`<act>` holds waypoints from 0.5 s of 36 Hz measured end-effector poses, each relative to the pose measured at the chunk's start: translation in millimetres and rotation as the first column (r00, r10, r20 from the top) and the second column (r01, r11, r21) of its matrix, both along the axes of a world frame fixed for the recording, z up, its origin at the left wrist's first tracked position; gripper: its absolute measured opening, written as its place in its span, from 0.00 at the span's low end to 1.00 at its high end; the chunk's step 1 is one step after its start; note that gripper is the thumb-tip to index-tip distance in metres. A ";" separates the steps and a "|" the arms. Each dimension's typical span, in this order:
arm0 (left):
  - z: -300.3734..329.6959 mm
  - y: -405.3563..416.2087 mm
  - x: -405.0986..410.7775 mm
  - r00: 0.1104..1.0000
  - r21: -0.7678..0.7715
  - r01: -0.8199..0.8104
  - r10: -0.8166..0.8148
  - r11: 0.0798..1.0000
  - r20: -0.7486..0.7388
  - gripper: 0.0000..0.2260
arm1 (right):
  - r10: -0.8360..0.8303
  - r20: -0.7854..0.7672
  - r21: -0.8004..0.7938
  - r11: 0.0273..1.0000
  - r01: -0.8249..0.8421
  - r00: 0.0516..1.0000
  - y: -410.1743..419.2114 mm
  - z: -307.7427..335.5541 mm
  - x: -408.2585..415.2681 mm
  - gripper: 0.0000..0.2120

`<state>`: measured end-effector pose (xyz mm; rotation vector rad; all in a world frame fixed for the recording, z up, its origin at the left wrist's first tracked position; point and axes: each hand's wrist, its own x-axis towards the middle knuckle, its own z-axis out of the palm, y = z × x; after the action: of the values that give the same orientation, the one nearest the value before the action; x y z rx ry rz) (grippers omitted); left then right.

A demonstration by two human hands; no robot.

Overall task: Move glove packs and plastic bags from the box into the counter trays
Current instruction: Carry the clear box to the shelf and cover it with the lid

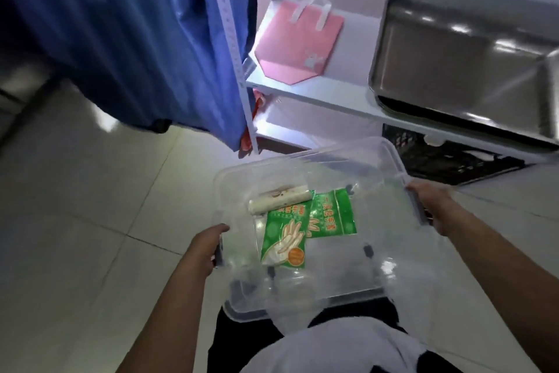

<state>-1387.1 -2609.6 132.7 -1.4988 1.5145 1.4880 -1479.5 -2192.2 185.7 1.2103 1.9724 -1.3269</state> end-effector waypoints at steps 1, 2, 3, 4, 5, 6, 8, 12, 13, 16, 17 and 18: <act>-3.2 -9.5 -6.6 0.999 0.014 0.042 -0.042 0.999 0.020 0.09 | -0.034 -0.003 0.027 0.999 0.034 0.999 -7.5 -2.1 4.8 0.08; -6.6 -17.7 -13.1 0.996 0.025 0.079 -0.080 0.997 0.034 0.09 | -0.062 -0.001 0.057 0.996 0.062 0.998 -14.4 -3.4 9.5 0.08; -9.8 -25.0 -18.9 0.992 0.034 0.115 -0.116 0.993 0.044 0.09 | -0.086 0.015 0.080 0.993 0.085 0.996 -20.7 -4.3 14.7 0.08; -13.7 -31.3 -24.4 0.987 0.040 0.147 -0.148 0.988 0.053 0.09 | -0.116 0.041 0.091 0.990 0.112 0.992 -26.1 -5.6 20.4 0.08; -17.7 -36.2 -29.5 0.982 0.045 0.176 -0.178 0.983 0.063 0.09 | -0.149 0.069 0.092 0.986 0.142 0.987 -29.7 -9.1 25.9 0.09; -21.4 -39.8 -33.8 0.975 0.052 0.204 -0.208 0.978 0.073 0.09 | -0.180 0.093 0.086 0.981 0.172 0.979 -32.2 -13.7 31.7 0.10; -28.0 -44.9 -40.2 0.960 0.061 0.260 -0.265 0.964 0.090 0.09 | -0.241 0.103 0.073 0.969 0.235 0.965 -35.7 -26.5 44.2 0.11; -42.6 -44.9 -53.4 0.924 0.080 0.351 -0.359 0.933 0.135 0.06 | -0.349 0.080 0.105 0.934 0.340 0.934 -38.9 -65.2 70.0 0.18; -48.1 -43.5 -58.5 0.916 0.086 0.367 -0.376 0.926 0.143 0.06 | -0.370 0.077 0.115 0.926 0.361 0.926 -38.9 -76.7 73.9 0.21; -80.6 -39.5 -79.5 0.886 0.090 0.433 -0.442 0.897 0.143 0.06 | -0.400 0.066 0.139 0.911 0.389 0.914 -33.0 -123.0 78.6 0.28; -96.5 -37.6 -88.2 0.874 0.089 0.456 -0.465 0.885 0.140 0.06 | -0.409 0.062 0.149 0.906 0.397 0.910 -31.3 -142.1 79.0 0.28; -114.6 -35.3 -97.1 0.864 0.086 0.478 -0.485 0.874 0.133 0.06 | -0.422 0.052 0.160 0.898 0.410 0.905 -30.2 -162.5 79.4 0.28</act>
<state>-1484.3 -2644.9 18.1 -1.0643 1.5965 1.0815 -1400.1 -2222.4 23.2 1.8092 1.8380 -1.3109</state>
